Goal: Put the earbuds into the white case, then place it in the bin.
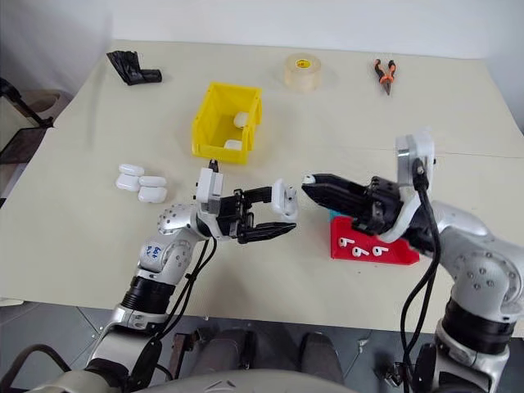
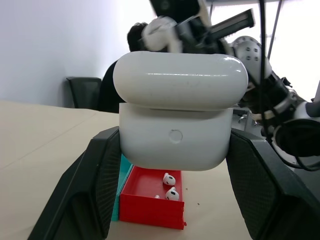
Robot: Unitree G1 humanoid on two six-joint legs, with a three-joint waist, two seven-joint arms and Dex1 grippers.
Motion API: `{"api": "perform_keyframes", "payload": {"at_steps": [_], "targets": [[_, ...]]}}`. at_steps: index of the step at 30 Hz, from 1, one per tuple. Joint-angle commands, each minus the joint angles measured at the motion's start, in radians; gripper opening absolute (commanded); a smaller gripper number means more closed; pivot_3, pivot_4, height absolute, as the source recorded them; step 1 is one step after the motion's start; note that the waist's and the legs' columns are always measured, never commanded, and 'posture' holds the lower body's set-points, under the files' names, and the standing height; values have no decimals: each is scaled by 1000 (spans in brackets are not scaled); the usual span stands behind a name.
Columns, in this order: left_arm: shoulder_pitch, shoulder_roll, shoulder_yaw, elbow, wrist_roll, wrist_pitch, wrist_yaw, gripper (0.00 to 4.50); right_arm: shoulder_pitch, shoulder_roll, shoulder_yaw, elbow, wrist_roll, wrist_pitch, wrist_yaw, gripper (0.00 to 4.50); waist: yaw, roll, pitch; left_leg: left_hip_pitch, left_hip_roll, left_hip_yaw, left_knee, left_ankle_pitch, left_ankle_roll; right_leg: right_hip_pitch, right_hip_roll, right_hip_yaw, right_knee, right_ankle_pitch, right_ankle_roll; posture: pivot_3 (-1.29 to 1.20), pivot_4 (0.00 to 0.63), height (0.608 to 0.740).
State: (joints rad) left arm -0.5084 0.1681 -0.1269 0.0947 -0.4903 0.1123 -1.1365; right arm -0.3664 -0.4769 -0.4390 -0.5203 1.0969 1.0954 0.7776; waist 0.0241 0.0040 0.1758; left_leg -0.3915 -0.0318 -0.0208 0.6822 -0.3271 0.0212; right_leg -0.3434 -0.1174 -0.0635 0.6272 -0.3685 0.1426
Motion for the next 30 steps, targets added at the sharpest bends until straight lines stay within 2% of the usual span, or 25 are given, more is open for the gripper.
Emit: {"api": "perform_keyframes", "payload": {"at_steps": [1, 7, 30], "targets": [[-29, -6, 7, -5, -13, -5, -4, 2771, 22, 22, -1, -68, 134, -30, -106, 502, 0, 0, 0, 0, 0, 0, 0, 0, 0, 0, 0, 0, 0, 0, 0, 0, 150, 740], [-45, -10, 7, 6, -14, -5, -5, 2771, 70, 21, 59, -84, 189, -95, -183, 502, -2, 0, 0, 1, 0, 0, -1, 0, 0, 0, 0, 0, 0, 0, 0, 0, 150, 740], [-53, -17, 15, 7, -22, -8, -10, 2771, 214, -24, 230, -45, 21, -322, -117, 502, -1, 0, 0, 1, 0, 0, -1, 0, 0, 0, 1, 1, 0, 0, 0, 0, 150, 740]]}}
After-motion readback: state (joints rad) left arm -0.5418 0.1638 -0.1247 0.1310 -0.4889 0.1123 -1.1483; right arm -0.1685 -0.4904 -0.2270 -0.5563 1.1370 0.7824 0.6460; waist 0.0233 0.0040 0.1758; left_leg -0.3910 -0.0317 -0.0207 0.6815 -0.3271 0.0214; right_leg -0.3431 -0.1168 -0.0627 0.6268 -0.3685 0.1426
